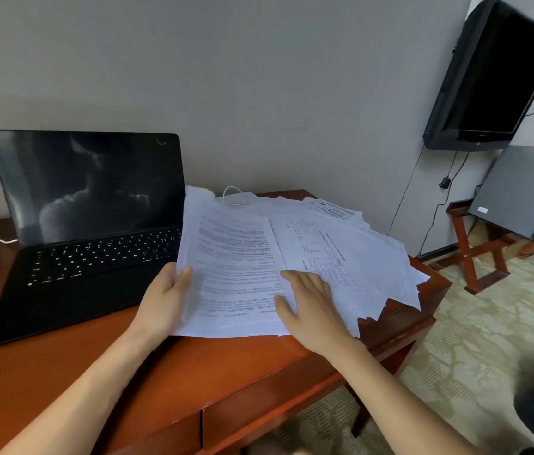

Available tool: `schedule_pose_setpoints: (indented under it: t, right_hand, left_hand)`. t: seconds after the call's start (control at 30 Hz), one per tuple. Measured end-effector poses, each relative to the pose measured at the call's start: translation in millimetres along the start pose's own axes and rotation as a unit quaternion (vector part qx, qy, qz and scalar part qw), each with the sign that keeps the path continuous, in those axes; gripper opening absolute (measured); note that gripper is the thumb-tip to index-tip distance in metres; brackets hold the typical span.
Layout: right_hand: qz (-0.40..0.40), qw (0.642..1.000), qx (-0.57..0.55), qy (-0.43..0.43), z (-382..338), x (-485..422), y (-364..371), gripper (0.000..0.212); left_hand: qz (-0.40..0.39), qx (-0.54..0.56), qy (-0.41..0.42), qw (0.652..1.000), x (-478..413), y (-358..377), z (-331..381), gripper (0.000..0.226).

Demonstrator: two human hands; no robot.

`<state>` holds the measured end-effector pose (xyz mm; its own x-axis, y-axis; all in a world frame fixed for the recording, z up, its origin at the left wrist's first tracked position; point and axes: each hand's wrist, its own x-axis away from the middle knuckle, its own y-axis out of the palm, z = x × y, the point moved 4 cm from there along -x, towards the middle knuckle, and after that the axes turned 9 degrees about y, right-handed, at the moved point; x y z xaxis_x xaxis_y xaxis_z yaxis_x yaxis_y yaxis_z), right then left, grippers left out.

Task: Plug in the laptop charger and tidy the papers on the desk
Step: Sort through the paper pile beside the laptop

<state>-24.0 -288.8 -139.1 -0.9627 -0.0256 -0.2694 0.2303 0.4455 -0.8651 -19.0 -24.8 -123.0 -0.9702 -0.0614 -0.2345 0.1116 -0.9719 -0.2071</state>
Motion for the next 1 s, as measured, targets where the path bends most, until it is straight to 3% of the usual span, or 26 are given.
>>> schedule_pose_setpoints:
  t: [0.07, 0.2, 0.37, 0.5, 0.63, 0.73, 0.87, 1.0]
  right_hand:
    - [-0.009, 1.0, -0.021, -0.005, -0.3, 1.8, -0.4, 0.054]
    - [-0.016, 0.998, -0.065, 0.01, 6.0, 2.1, -0.5, 0.048]
    - [-0.03, 0.991, -0.123, 0.035, 13.0, -3.5, -5.7, 0.04]
    - [0.04, 0.997, 0.052, 0.028, 28.9, -12.8, -18.4, 0.048]
    - [-0.067, 0.994, 0.053, 0.066, 41.4, -6.6, -14.6, 0.064]
    - [-0.086, 0.993, 0.063, 0.055, 45.0, -10.8, -18.9, 0.069]
    - [-0.066, 0.984, 0.163, -0.022, 56.4, -24.6, -33.6, 0.066]
    - [0.013, 0.968, 0.223, -0.111, 59.2, -20.7, -33.4, 0.067]
  left_hand:
    - [0.0, -0.023, -0.006, 1.0, -0.5, -0.1, 1.1, 0.03]
    - [-0.072, -0.007, -0.067, 0.995, -5.6, -7.7, -6.4, 0.016]
    - [-0.094, -0.01, -0.11, 0.989, -7.9, -15.7, -12.5, 0.033]
    - [-0.039, -0.006, -0.075, 0.996, -8.7, -22.3, -1.5, 0.039]
    - [0.031, -0.029, -0.007, 0.999, -10.3, -26.6, 5.9, 0.039]
    - [0.082, -0.021, 0.018, 0.996, -11.5, -33.1, 5.8, 0.042]
    - [0.117, -0.016, 0.02, 0.993, -13.0, -37.2, 3.0, 0.04]
    - [0.126, -0.02, 0.011, 0.992, -15.0, -39.1, -1.3, 0.037]
